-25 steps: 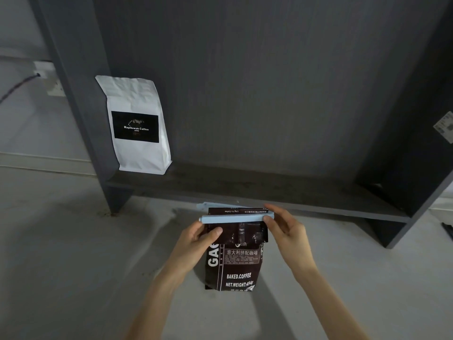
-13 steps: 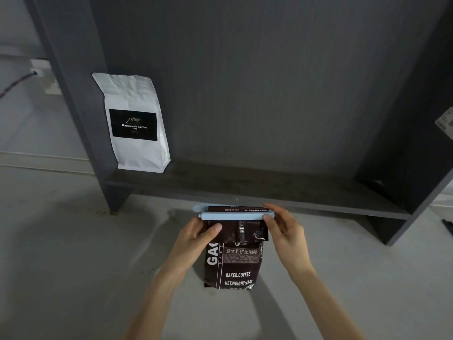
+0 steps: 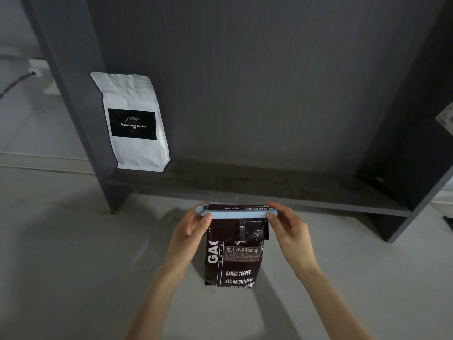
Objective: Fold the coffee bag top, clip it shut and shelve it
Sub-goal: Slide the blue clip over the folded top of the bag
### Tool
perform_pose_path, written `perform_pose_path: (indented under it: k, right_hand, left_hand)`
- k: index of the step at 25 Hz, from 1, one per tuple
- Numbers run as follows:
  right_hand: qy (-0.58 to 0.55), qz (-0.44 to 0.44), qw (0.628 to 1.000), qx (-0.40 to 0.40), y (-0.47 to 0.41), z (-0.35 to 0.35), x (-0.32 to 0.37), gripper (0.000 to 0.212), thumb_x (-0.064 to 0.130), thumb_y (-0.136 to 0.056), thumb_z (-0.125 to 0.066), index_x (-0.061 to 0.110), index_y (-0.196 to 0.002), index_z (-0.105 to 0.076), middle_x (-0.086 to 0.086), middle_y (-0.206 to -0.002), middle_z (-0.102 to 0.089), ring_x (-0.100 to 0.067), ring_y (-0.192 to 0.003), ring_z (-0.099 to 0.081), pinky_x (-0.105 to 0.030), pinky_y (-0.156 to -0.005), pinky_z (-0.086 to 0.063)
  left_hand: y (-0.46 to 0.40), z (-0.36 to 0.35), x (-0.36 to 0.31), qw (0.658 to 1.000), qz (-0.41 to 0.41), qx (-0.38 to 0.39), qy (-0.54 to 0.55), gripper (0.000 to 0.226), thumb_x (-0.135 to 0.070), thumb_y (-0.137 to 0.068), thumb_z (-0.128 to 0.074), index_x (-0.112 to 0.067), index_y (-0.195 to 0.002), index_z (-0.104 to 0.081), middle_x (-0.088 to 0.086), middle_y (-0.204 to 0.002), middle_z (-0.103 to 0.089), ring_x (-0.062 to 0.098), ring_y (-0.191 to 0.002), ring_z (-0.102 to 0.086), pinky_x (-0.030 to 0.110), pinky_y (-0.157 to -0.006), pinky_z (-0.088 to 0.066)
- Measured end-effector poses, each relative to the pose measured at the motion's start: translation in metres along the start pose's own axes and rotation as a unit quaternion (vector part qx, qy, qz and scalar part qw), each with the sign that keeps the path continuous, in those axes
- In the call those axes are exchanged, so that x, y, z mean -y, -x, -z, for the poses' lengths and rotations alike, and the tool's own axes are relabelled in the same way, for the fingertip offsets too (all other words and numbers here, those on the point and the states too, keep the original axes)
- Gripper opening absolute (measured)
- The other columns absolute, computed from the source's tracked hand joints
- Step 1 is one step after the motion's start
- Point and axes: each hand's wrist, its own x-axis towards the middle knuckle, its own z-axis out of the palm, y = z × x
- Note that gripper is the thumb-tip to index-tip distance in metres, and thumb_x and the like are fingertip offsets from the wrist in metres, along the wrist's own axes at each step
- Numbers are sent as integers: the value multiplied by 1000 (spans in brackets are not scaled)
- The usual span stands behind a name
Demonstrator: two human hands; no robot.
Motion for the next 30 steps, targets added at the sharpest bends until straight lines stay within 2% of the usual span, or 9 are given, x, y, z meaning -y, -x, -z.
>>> perform_pose_path:
  k: [2, 6, 12, 16, 22, 26, 30]
  right_hand:
    - [-1, -1, 1000, -2, 0, 0, 1, 23, 8, -85, -54, 28, -95, -60, 9, -77, -63, 9, -70, -61, -2, -62, -45]
    - [0, -1, 1000, -1, 1, -1, 3, 30, 9, -86, -54, 39, -89, -56, 9, -79, -63, 7, -72, -61, -4, -62, -47]
    - [11, 0, 1000, -4, 2, 1, 3, 27, 10, -85, -55, 37, -90, -57, 5, -74, -63, 6, -67, -61, -5, -58, -47]
    - [16, 1, 1000, -7, 1, 2, 1, 20, 10, -86, -54, 25, -98, -59, 9, -79, -65, 8, -67, -61, -3, -56, -45]
    - [19, 3, 1000, -10, 1, 0, 3, 27, 11, -85, -54, 38, -90, -56, 4, -78, -64, 6, -70, -61, -5, -60, -46]
    - [11, 1, 1000, -15, 3, -1, 3, 28, 11, -85, -55, 39, -88, -57, 6, -79, -66, 2, -70, -62, -7, -59, -48]
    - [14, -1, 1000, -26, 4, -1, 5, 30, 11, -85, -55, 41, -85, -57, 2, -76, -66, -12, -69, -61, -14, -61, -48]
  left_hand:
    - [0, -1, 0, 1000, 2, -3, 1, 31, -51, -71, -50, -40, -99, -58, -28, -91, -70, -7, -90, -62, 2, -70, -46]
    - [-1, -1, -2, 1000, -4, -6, -2, 29, -51, -71, -50, -39, -96, -60, -29, -92, -69, -8, -89, -62, 2, -69, -45]
    - [-2, -2, 0, 1000, 3, -18, -5, 19, -41, -81, -50, -40, -98, -60, -29, -91, -69, -10, -91, -61, 0, -67, -44]
    - [-1, -4, -4, 1000, -5, -12, -12, 21, -49, -74, -49, -45, -91, -60, -32, -89, -68, -10, -88, -62, 0, -67, -44]
    - [-3, -3, -2, 1000, -6, -19, -2, 24, -52, -72, -50, -47, -93, -58, -37, -89, -66, -14, -86, -60, -2, -64, -42]
    - [-5, -5, 1, 999, -7, -26, 18, 13, -40, -78, -53, -39, -91, -56, -36, -84, -67, -13, -82, -62, 1, -61, -45]
    - [-7, -5, 4, 999, -18, -44, 14, 10, -26, -86, -54, -35, -86, -57, -34, -80, -68, -12, -79, -62, 0, -61, -44]
